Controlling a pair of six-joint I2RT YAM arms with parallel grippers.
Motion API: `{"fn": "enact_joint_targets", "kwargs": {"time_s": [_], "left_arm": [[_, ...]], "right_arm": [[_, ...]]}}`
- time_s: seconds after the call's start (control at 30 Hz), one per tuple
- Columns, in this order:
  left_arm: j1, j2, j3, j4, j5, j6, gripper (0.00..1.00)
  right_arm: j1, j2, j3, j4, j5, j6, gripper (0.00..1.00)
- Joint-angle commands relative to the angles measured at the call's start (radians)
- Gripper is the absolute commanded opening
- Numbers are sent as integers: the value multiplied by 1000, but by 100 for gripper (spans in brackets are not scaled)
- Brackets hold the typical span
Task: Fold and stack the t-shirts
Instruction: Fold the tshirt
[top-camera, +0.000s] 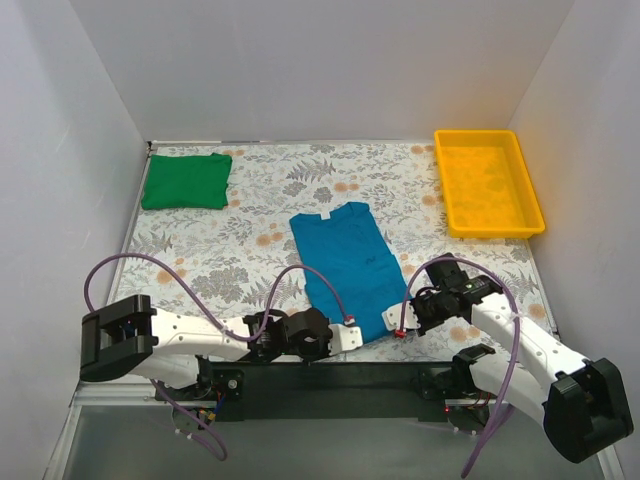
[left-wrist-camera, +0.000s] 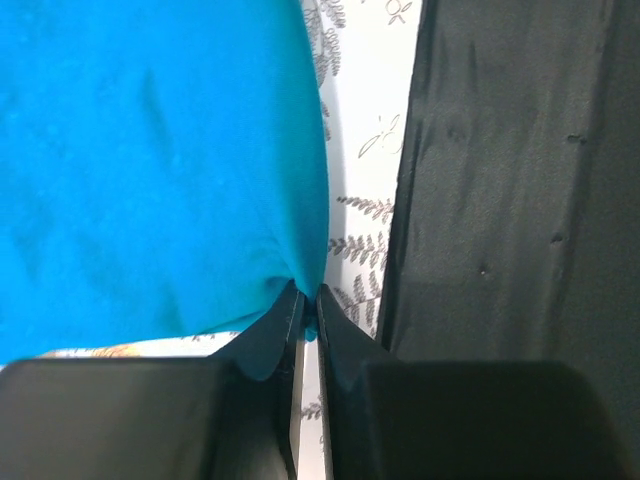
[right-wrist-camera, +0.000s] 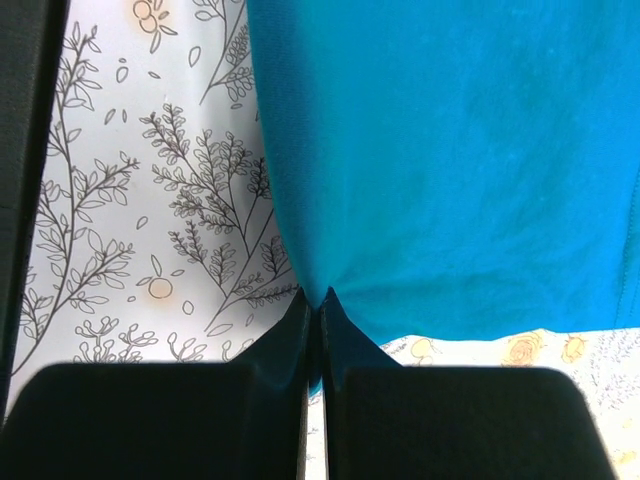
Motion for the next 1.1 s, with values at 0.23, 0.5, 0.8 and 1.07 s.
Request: {"fn": "enact_joint_targets", "kwargs": {"time_s": [0.23, 0.5, 0.8, 1.07], "left_arm": [[5, -122, -43, -31, -67, 52, 0], [103, -205, -37, -24, -54, 123, 0], [323, -228, 0, 40, 55, 251, 0], [552, -111, 58, 164, 180, 330, 0]], "right_arm": [[-9, 98, 143, -33, -87, 37, 1], [-9, 160, 264, -36, -125, 67, 1], [-19, 283, 432, -22, -116, 109, 1], [-29, 484, 649, 33, -99, 192, 1]]}}
